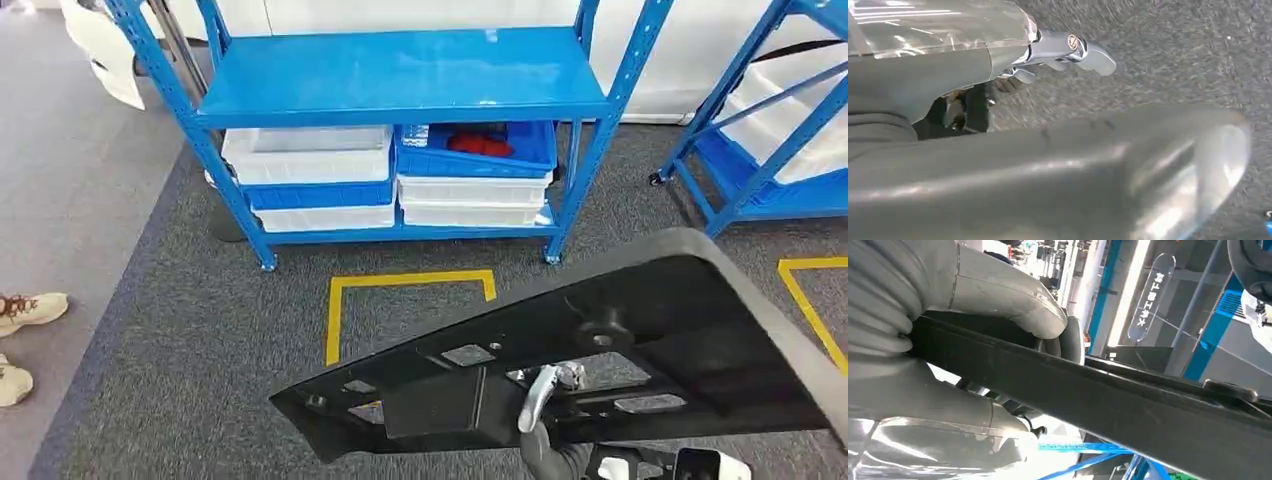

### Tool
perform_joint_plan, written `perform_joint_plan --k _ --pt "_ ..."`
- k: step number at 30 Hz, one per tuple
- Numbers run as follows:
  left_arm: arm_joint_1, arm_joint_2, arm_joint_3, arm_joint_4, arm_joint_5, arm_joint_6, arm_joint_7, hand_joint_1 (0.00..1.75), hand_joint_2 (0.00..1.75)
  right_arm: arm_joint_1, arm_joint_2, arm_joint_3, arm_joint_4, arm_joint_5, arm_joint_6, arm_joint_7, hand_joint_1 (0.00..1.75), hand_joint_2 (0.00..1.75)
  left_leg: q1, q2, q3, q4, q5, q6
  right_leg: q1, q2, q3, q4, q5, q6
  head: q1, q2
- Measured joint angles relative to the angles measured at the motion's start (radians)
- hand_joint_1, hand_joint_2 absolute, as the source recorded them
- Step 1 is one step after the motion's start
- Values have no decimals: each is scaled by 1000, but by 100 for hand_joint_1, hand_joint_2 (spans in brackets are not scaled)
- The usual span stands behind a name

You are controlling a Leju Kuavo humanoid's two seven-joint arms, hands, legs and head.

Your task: Take the parts from the cabinet and place them on the table.

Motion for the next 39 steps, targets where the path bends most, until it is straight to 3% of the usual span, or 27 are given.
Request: perform_joint_plan --k 1,3,4,5,6,9,10,11,13,14,15,16,18,19,20,21,24,25,28,29,30,32,33,34,36,37,39 --pt "-1 0 0 0 0 3 2 0 0 -1 0 0 3 -3 -1 0 175 175 0 0 20 9 39 0 0 0 -23 4 14 2 0 0" --pt "-2 3 -2 0 2 5 3 0 0 -2 1 0 5 -4 -2 0 175 175 0 0 116 -81 118 2 -1 0 -65 16 38 8 0 0" --pt "-3 5 -5 0 0 5 3 0 0 -2 3 0 4 -4 -2 0 175 175 0 -1 192 -173 106 7 -1 2 -78 23 50 13 0 0" --pt "-6 6 -8 0 0 5 3 0 0 -1 8 0 3 -3 -3 0 175 175 -5 -1 276 -280 56 14 2 3 -88 30 57 19 0 0" --pt "-9 8 -11 0 0 5 3 0 0 -1 11 0 1 -3 -3 0 175 175 -6 -1 312 -362 22 21 3 -1 -91 32 65 25 0 0" --pt "-5 8 -16 0 -1 4 2 0 0 1 15 0 0 -3 -2 0 175 175 -11 0 288 -351 50 40 -1 -5 -89 17 105 44 0 0" --pt "-5 6 -16 0 -1 6 2 0 0 3 15 0 -2 -5 2 0 175 175 -3 9 278 -355 67 48 -7 3 -97 25 89 49 0 0" --pt "-6 7 -17 0 0 10 2 0 0 5 16 0 -5 -7 5 0 175 175 -5 9 262 -355 80 58 -6 6 -111 58 24 53 0 0" --pt "-4 9 -16 0 2 13 1 0 0 5 16 -1 -7 -9 14 0 175 175 -7 12 227 -354 108 64 -11 5 -141 203 -113 59 0 0" --pt "-5 10 -16 0 2 14 1 0 0 6 16 -1 -7 -9 19 0 175 175 -8 13 210 -353 121 64 -12 5 -151 274 -147 63 0 0" --pt "-5 10 -16 0 2 14 1 0 0 6 16 -2 -7 -9 22 0 175 175 -9 14 192 -349 135 63 -12 5 -152 327 -144 65 0 0" --pt "-5 10 -16 0 0 14 1 0 0 6 16 -3 -7 -9 23 0 175 175 -9 15 171 -343 147 61 -13 5 -139 343 -113 66 0 0" --pt "-4 10 -16 0 0 15 1 0 0 6 19 -3 -9 -9 23 0 175 175 -9 15 127 -327 167 56 -14 5 -57 267 -38 63 0 0" --pt "-4 10 -16 0 0 15 1 0 0 6 21 -3 -13 -9 23 0 175 175 -9 15 109 -317 176 52 -13 5 18 174 -38 57 0 0" --pt "-4 10 -17 0 0 16 1 0 0 5 22 -3 -18 -9 24 0 175 175 -11 14 97 -309 182 48 -10 6 88 77 -89 49 0 0" --pt "-4 10 -17 0 0 16 0 0 0 4 26 -3 -23 -9 24 0 175 175 -12 12 92 -304 189 41 -5 6 129 -1 -123 45 0 0" --pt "-3 11 -16 0 0 16 -1 0 0 7 29 -4 -24 -9 24 0 175 175 -9 13 86 -314 221 23 2 5 108 5 -100 29 0 0" --pt "0 13 -17 0 0 17 -1 0 0 6 31 -4 -24 -9 24 0 175 175 -7 9 74 -308 220 18 -8 1 94 -5 -82 19 0 0" --pt "4 13 -16 0 0 18 0 0 0 7 38 -6 -24 -9 24 0 175 175 -3 -1 28 -159 35 3 -5 1 43 -3 -39 5 0 0" --pt "4 13 -17 0 0 18 0 0 0 8 40 -6 -24 -9 24 0 175 175 -1 -1 17 -87 -8 0 -3 1 25 -2 -26 4 0 0" --pt "4 13 -17 0 0 18 0 0 0 8 40 -7 -24 -9 25 0 175 175 -1 -1 12 -29 -19 -3 -2 1 6 0 -15 5 0 0" --pt "3 16 -16 0 0 6 3 0 0 8 41 -10 -26 -14 30 0 175 175 -1 -1 46 -11 62 -4 -2 1 -33 5 8 10 0 0" --pt "3 19 -16 0 0 -3 6 0 0 7 42 -15 -33 -21 34 0 175 175 -1 -1 88 -56 108 -3 -2 0 -50 9 19 14 0 0" --pt "3 22 -14 0 0 -10 9 0 0 4 46 -25 -44 -28 40 0 175 175 0 -1 142 -123 125 0 -2 0 -65 14 29 17 0 0" --pt "-1 30 -12 0 0 -16 15 0 0 -10 48 -35 -61 -44 37 0 175 175 -6 -1 283 -322 46 11 3 1 -80 31 40 27 0 0" --pt "-3 33 -10 0 0 -17 18 0 0 -19 48 -37 -66 -54 30 0 175 175 -7 0 288 -346 24 26 4 -1 -80 34 47 34 0 0" --pt "-2 39 2 0 -1 -17 18 0 0 -38 47 -39 -68 -76 12 0 175 175 -10 0 282 -344 33 41 -1 -1 -80 26 64 47 0 0"
